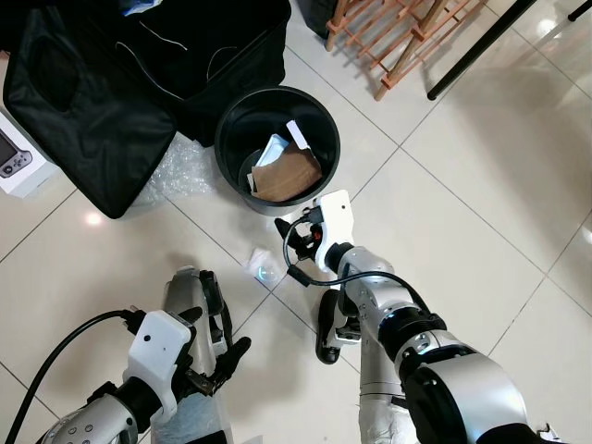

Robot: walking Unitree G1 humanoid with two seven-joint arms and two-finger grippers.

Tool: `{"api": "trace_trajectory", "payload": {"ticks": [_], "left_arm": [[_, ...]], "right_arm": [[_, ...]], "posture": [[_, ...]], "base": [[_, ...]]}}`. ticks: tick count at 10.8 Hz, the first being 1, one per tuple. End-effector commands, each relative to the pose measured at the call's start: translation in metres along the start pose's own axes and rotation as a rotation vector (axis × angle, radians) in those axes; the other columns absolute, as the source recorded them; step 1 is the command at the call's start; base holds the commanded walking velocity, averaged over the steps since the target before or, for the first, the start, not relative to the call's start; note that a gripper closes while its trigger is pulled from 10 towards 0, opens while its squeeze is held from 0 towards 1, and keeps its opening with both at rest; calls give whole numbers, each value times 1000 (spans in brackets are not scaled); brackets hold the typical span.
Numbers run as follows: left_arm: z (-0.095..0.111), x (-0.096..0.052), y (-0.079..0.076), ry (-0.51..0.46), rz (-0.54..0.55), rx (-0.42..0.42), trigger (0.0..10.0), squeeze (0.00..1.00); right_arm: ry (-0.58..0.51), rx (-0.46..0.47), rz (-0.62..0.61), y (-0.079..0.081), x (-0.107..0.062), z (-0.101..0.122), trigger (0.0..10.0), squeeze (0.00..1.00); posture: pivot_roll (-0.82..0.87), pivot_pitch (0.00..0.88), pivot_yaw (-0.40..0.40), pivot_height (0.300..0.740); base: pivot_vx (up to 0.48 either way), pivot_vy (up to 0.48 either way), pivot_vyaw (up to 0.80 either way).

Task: Picking trash to rubbish bin

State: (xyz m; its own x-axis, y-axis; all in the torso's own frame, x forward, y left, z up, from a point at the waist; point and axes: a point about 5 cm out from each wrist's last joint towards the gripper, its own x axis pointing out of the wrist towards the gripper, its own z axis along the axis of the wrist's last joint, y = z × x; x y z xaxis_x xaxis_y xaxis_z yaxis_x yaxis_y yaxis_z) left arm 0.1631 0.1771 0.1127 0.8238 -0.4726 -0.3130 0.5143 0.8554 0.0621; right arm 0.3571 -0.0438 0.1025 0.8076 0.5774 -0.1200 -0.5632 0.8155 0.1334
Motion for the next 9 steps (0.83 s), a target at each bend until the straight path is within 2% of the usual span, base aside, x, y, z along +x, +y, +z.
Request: {"api": "trace_trajectory", "payload": {"ticks": [1, 4, 5, 6, 9], "left_arm": [[-9, -4, -6, 41, -16, -36, 10000, 0], [-10, 5, -2, 33, -15, -31, 10000, 0], [-9, 11, 1, 23, -15, -25, 10000, 0], [-8, 17, 4, 13, -15, -20, 10000, 0], [-5, 33, 12, -10, -26, 10, 10000, 0]], "right_arm": [[51, 21, -9, 0, -6, -17, 10000, 1000], [13, -35, -76, -12, -13, -16, 10000, 1000], [-1, -48, -103, -20, -18, -15, 10000, 361], [-10, -55, -116, -26, -21, -14, 10000, 8], [-55, -80, -154, -42, -30, -8, 10000, 0]], "posture": [[250, 732, -84, 583], [231, 670, -77, 583], [225, 636, -66, 583], [223, 619, -60, 583], [206, 529, -28, 583]], "base": [[0, 0, 0], [0, 0, 0], [0, 0, 0], [0, 0, 0], [0, 0, 0]]}}
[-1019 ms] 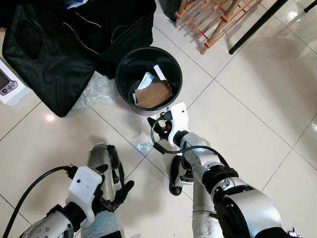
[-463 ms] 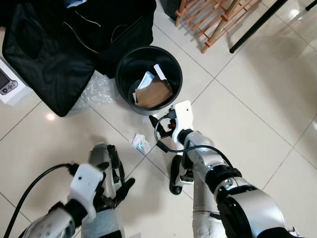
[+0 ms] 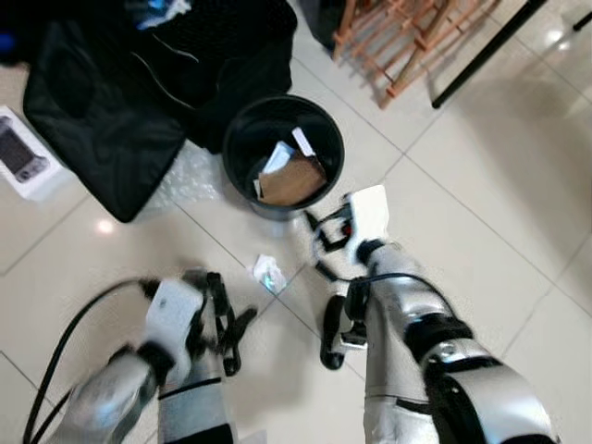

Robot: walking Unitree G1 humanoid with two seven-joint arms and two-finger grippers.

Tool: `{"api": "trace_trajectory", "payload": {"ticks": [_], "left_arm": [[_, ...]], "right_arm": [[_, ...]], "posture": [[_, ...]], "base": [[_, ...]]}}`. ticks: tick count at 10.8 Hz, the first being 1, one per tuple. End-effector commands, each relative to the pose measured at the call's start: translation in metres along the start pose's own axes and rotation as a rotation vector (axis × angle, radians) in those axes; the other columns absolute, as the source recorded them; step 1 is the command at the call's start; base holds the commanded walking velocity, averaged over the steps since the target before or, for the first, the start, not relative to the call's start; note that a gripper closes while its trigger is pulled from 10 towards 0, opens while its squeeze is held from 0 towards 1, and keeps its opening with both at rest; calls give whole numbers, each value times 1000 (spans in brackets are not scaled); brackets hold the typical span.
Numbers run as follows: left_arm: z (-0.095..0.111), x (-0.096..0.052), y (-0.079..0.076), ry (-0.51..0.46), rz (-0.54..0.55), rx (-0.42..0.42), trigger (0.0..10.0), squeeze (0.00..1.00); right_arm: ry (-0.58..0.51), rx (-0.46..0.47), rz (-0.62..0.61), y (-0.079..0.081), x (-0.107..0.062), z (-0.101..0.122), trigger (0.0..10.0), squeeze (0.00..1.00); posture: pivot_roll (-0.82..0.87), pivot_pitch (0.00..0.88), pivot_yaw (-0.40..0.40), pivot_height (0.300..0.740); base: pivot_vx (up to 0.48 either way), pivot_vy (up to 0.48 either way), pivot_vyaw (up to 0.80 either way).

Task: Picking trash to rubbish bin

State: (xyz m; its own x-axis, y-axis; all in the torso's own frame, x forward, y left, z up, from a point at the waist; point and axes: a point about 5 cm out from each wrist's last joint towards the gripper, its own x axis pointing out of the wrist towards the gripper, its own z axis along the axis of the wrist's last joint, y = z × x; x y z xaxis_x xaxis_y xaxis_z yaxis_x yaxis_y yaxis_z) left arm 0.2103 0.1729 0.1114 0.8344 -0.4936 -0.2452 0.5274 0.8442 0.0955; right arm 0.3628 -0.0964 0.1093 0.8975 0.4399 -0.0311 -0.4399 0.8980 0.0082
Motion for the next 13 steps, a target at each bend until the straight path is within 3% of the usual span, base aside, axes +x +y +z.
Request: {"api": "trace_trajectory", "payload": {"ticks": [1, 6, 8, 10, 13], "left_arm": [[-13, -1, -4, 48, -21, -14, 10000, 0], [-11, 40, 10, 3, -24, 10, 10000, 0], [-9, 55, 10, -24, -22, -2, 10000, 0], [-9, 65, 10, -41, -36, -3, 10000, 0], [-11, 74, 8, -56, -49, -8, 10000, 0]], "right_arm": [[19, 24, -20, -1, -9, -13, 10000, 0], [-76, -44, -104, -22, -26, 2, 10000, 0], [-128, -17, -187, -28, -39, 9, 10000, 0], [-167, 29, -254, -27, -51, 12, 10000, 0], [-161, 35, -299, -31, -54, 18, 10000, 0]], "posture": [[199, 480, -13, 583], [131, 285, 26, 583], [94, 223, 39, 583], [71, 201, 50, 588], [53, 175, 59, 633]], "base": [[0, 0, 0], [0, 0, 0], [0, 0, 0], [0, 0, 0], [0, 0, 0]]}}
